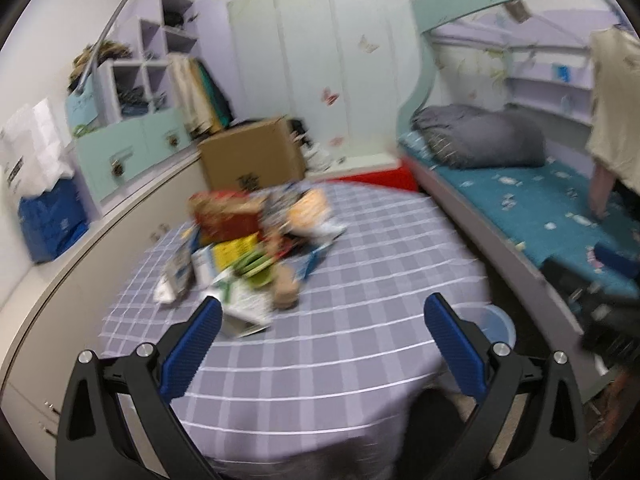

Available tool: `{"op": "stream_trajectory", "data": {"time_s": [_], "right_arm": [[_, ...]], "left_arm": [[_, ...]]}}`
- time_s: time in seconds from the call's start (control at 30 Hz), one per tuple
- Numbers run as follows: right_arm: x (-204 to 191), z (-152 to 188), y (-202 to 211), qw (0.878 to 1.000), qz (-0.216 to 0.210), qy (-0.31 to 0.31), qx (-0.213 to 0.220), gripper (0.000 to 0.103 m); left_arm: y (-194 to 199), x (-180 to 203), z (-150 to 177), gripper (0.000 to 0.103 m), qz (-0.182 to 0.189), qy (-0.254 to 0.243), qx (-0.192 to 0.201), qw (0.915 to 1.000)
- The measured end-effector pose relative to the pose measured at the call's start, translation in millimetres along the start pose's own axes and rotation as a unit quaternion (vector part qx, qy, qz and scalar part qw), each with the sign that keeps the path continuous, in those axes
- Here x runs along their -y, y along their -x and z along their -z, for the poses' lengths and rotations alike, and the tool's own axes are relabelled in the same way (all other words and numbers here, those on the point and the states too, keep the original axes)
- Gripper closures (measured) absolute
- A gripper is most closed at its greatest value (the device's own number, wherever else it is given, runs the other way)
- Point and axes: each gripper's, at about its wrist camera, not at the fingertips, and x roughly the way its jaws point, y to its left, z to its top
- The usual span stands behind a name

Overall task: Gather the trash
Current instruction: 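Reach both tools toward the trash pile on the table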

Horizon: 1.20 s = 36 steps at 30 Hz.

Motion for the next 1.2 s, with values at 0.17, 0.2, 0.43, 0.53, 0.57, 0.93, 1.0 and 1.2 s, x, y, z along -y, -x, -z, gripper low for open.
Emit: {"op": "stream_trajectory", "data": {"time_s": [0.17,0.2,0.43,0.53,0.57,0.93,1.0,1.2], "right_arm": [[-41.1,0.0,-35.8,0.999,-0.026,0.034,-0.024,0.006],[-50.2,-0.2,-44.2,0.998,-0.032,0.041,-0.027,0.006],[-94.0,0.7,-89.0,0.995,-0.056,0.063,-0.055,0.006],[-106.3,-0.7,-103.0,0.994,-0.052,0.07,-0.063,0.006],[-109.4,-2.1,-108.0,0.994,-0.048,0.07,-0.066,0.006],[-151.7,-23.2,-150.5,0.986,-0.13,0.014,-0.1,0.006],[-165.7,-25.1,-156.8,0.983,-0.153,0.002,-0.1,0.006],[-197.9,-31.5,-174.7,0.977,-0.181,0.003,-0.116,0.014]], "left_arm": [[-30.9,-64.4,18.9,0.004,-0.009,0.043,-0.038,0.9983],[-37.6,-76.8,22.1,0.004,-0.009,0.051,-0.044,0.9977],[-71.9,-109.2,28.1,0.004,0.046,0.069,-0.067,0.9943],[-81.2,-112.4,25.3,0.004,0.085,0.083,-0.068,0.9905],[-84.8,-112.8,23.4,0.004,0.095,0.089,-0.069,0.9891],[-105.9,-155.3,17.4,0.012,0.049,0.137,-0.066,0.9872],[-107.2,-169.2,15.1,0.012,0.027,0.147,-0.06,0.9869],[-110.8,-190.9,10.0,0.012,0.038,0.172,-0.055,0.9829]]}}
